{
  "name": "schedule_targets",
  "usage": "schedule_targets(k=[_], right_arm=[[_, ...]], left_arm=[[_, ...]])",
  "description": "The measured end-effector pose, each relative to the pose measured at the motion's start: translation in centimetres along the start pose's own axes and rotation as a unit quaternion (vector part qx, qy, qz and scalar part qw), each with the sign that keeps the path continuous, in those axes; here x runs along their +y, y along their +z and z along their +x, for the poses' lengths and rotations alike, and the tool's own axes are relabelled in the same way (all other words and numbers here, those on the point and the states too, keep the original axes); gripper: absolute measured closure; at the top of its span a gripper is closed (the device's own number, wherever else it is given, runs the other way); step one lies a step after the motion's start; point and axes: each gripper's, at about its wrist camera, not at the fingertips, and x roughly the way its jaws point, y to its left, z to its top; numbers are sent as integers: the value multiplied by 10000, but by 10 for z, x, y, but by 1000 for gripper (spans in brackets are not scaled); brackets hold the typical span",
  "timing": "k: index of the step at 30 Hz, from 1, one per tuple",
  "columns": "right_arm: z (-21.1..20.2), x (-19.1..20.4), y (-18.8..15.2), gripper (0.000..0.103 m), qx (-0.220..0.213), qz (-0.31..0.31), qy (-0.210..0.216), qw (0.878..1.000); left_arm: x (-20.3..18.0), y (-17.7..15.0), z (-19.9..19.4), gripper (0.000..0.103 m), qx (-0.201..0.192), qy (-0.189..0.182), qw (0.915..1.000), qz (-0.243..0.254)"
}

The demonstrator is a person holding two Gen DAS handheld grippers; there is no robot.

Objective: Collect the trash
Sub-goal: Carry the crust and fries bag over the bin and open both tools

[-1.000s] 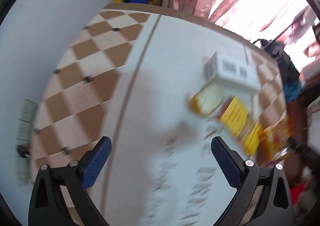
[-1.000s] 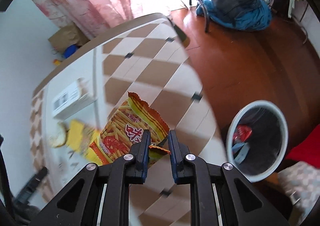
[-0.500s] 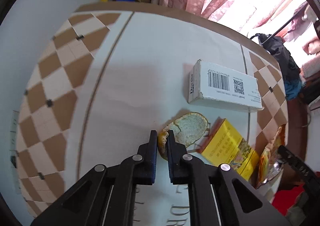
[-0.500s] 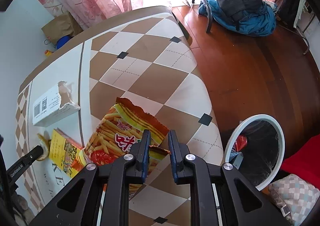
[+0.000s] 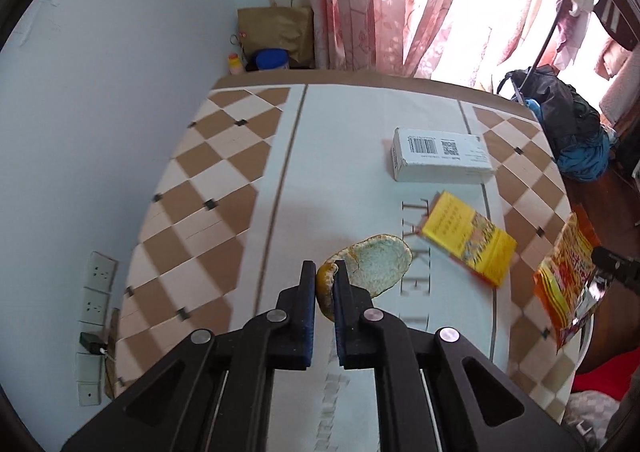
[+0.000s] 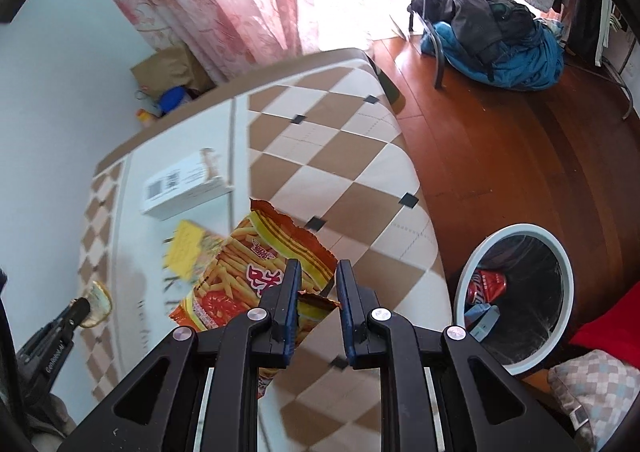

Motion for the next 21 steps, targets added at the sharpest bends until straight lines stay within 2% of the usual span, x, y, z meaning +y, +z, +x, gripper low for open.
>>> schedule_targets(k=[5,12,17,21], right_arm=[[-36,5,-13,84,-169,-25,236,9996],[-94,-10,-17,84,-552,14,389,9977],[-135,-50,-10,84,-829,167,283,9960],[-164,-109,-7,84,-1007,451,78,9939]], left_arm=[[3,-20,-40,98,-163,1,9998,114],[-25,-34,-91,98,-475,-179,9982,314],[-77,-34,-120,98,-676,-491,9944,645],[-141,-33,-128,98,-693,-843,9891,985]])
